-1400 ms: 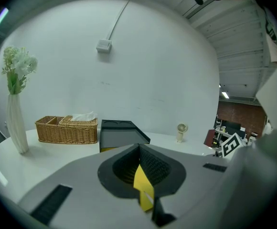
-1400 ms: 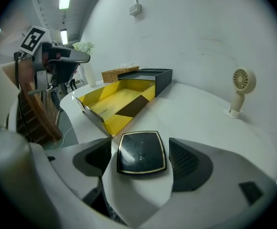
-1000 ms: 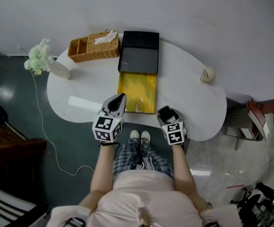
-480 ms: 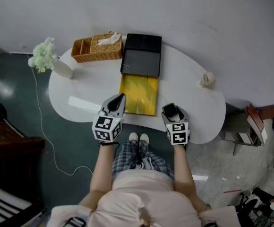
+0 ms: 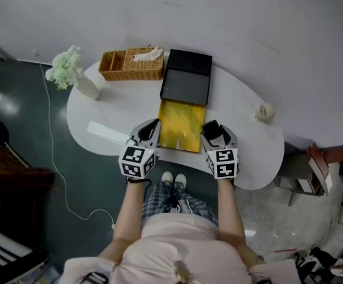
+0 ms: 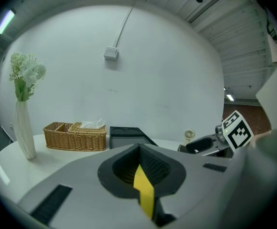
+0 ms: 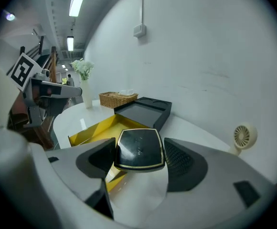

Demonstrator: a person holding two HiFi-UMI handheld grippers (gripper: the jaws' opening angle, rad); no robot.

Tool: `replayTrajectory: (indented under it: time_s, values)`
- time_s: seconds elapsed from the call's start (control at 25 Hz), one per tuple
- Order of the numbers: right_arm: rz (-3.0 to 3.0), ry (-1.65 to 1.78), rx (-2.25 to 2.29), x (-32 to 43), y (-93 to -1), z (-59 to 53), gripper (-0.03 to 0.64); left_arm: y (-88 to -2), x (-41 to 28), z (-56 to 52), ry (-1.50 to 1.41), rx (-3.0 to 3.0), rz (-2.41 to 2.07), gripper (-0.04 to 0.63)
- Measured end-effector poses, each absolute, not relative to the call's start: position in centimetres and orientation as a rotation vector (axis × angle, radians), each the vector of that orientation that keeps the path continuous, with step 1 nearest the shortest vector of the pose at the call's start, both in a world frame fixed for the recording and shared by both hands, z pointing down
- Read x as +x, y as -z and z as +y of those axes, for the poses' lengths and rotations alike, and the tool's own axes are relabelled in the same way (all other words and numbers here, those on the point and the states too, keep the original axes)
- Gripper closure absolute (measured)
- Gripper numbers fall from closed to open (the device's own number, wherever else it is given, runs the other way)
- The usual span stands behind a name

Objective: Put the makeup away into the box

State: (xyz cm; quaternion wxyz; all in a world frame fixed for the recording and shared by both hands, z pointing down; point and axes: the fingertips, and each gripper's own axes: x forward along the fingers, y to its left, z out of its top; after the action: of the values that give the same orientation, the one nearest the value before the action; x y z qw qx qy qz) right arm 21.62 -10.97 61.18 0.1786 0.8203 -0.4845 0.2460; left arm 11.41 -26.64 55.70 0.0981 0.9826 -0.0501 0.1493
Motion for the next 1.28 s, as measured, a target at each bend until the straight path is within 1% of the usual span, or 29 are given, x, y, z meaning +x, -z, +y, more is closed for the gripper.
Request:
replayTrajectory:
  time_s: [0.28, 0.64, 1.04, 1.28]
  values:
    - [-1.47, -0.68, 2.253, 21.2, -60.2, -17.1, 0.287, -55.6, 11.8, -28.6, -0.432, 2.898, -0.169, 0.569]
    - [-1.499, -0.792, 2.123, 20.6, -63.0, -22.7, 0.285, -56.8, 13.0, -31.0, -0.459, 2.87, -0.164, 0.569]
    - [-1.438, -1.019, 1.956, 19.6, -68.0, -25.1, 0.285, -58.7, 13.4, -32.7, -0.489, 2.832, -0.159, 0.569]
    - [-1.398, -1.083, 1.895, 19.3, -69.6, -25.0, 0.284, -58.9, 13.5, -33.0, -0.5, 2.827, -0.151, 0.569]
